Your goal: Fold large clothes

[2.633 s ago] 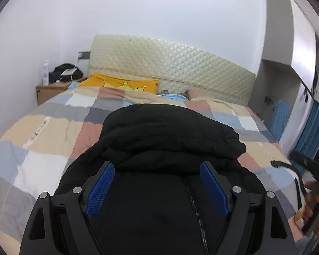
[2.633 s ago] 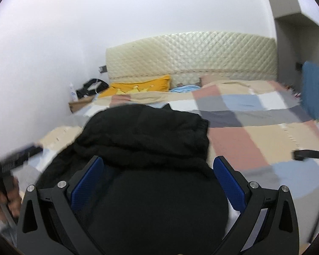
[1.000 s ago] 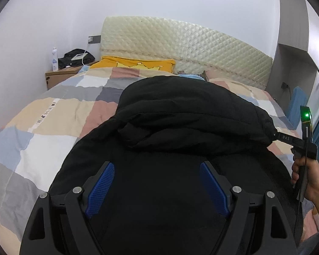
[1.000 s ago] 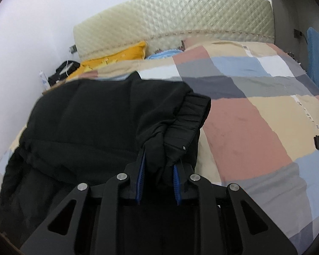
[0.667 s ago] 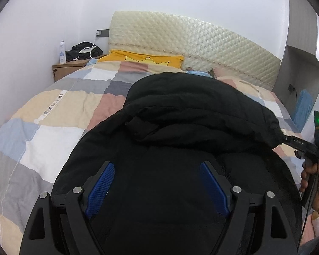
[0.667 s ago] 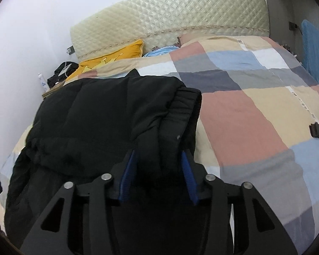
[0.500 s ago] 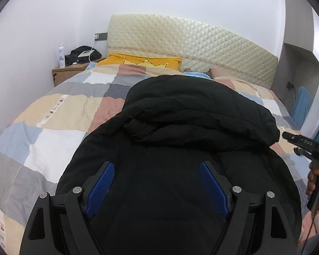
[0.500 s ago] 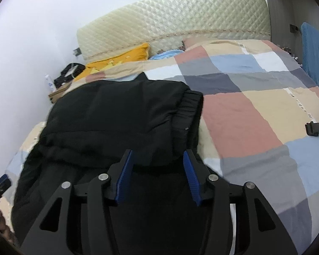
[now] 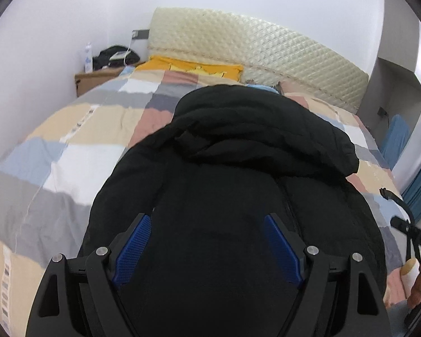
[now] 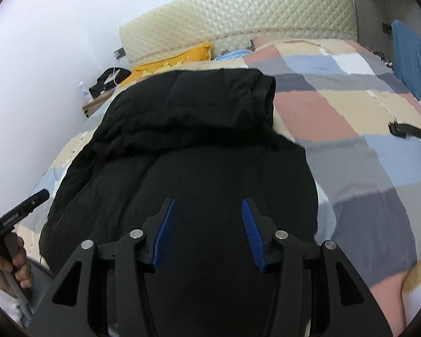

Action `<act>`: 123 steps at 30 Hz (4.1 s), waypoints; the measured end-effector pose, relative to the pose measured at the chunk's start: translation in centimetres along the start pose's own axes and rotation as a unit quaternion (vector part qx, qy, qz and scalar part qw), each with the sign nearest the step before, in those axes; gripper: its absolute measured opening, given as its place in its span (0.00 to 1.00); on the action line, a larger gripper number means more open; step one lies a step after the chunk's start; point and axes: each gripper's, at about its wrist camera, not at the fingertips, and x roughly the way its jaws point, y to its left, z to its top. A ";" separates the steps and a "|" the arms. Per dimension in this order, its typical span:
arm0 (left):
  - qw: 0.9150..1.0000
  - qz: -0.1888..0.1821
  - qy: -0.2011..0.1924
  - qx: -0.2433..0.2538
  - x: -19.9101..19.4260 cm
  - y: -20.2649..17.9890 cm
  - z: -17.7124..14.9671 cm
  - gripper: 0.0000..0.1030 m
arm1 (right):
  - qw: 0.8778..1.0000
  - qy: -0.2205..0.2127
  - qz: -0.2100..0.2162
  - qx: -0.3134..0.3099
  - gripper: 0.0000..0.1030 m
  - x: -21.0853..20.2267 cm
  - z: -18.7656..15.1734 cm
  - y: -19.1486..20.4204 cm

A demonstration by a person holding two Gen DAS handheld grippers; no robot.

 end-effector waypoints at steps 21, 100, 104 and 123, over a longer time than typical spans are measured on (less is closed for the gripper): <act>0.993 -0.012 0.115 0.023 2.7 -1.3 -2.4 0.80 | 0.944 0.311 -0.014 0.109 0.67 2.3 -4.2 -6.9; 0.888 -0.278 0.352 -0.102 5.8 13.5 1.0 0.12 | 0.959 0.264 0.055 0.089 0.13 4.5 -2.4 -4.3; 0.902 -0.263 0.324 -0.108 4.3 13.6 2.0 0.07 | 0.966 0.223 0.084 0.103 0.10 2.0 -1.3 -4.7; 0.949 -0.266 0.152 -0.078 -14.8 13.8 8.3 0.05 | 0.977 0.033 0.177 0.112 0.09 -14.9 4.2 -6.3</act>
